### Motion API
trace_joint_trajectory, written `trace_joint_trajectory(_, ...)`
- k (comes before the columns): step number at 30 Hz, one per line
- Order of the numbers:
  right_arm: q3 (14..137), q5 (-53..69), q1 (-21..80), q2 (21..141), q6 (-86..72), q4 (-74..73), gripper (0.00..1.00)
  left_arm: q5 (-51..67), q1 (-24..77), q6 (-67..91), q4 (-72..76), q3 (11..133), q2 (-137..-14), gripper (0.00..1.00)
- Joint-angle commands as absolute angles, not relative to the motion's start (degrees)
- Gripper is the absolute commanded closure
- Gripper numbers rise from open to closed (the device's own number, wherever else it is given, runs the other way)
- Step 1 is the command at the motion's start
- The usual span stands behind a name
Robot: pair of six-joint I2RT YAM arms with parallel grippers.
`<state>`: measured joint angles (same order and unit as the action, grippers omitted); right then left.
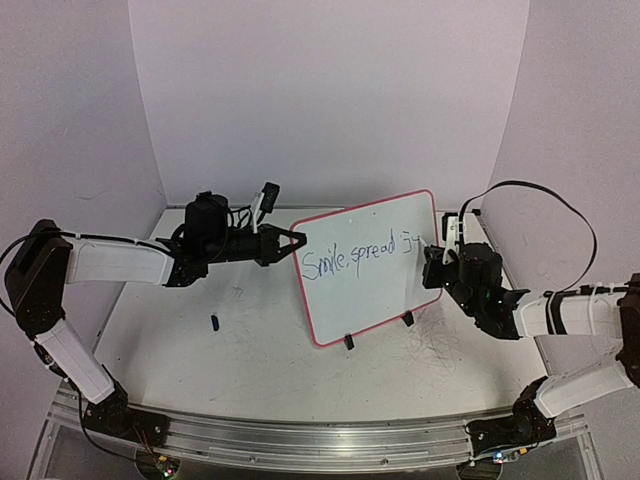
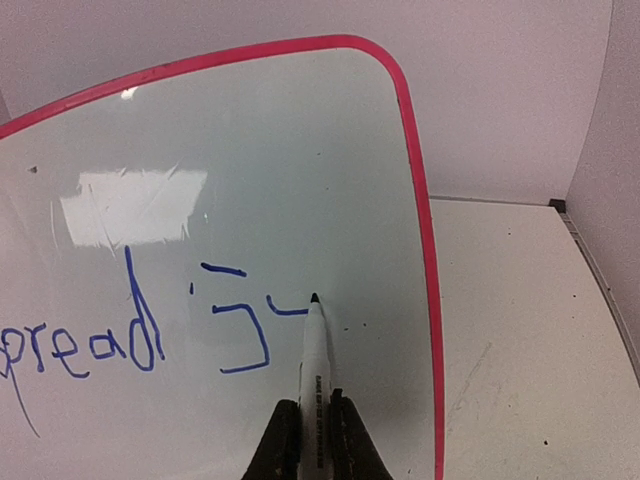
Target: Write a sentence on the whiteboard
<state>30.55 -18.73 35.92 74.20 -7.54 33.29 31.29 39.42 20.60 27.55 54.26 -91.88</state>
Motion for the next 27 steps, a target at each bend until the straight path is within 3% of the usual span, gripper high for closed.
trace_joint_trajectory(1,33.2,-17.6,35.6,75.4,-6.2,37.0,1.00,32.9,40.3,15.6,23.0,53.9,-91.3,1.00)
trace_joint_trajectory(27,29.2,-13.5,36.5,70.9,-10.6,31.1,1.00,32.5,40.3,15.4,23.0,53.8,-90.8,1.00)
